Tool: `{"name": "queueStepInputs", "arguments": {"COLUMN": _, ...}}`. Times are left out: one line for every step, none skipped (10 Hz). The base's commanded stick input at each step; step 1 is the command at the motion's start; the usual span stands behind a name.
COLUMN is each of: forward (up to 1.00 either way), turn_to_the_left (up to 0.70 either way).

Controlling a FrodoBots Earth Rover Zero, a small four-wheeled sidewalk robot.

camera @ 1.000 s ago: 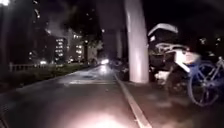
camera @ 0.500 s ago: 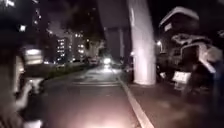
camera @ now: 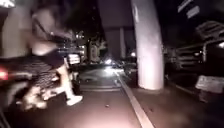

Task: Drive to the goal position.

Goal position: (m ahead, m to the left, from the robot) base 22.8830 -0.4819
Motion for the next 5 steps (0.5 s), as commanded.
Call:
{"name": "queueStepInputs", "arguments": {"forward": 0.70, "turn_to_the_left": 0.00}}
{"name": "queueStepInputs", "arguments": {"forward": 0.70, "turn_to_the_left": 0.00}}
{"name": "queueStepInputs", "arguments": {"forward": 0.70, "turn_to_the_left": 0.00}}
{"name": "queueStepInputs", "arguments": {"forward": 0.70, "turn_to_the_left": 0.00}}
{"name": "queueStepInputs", "arguments": {"forward": 0.70, "turn_to_the_left": 0.00}}
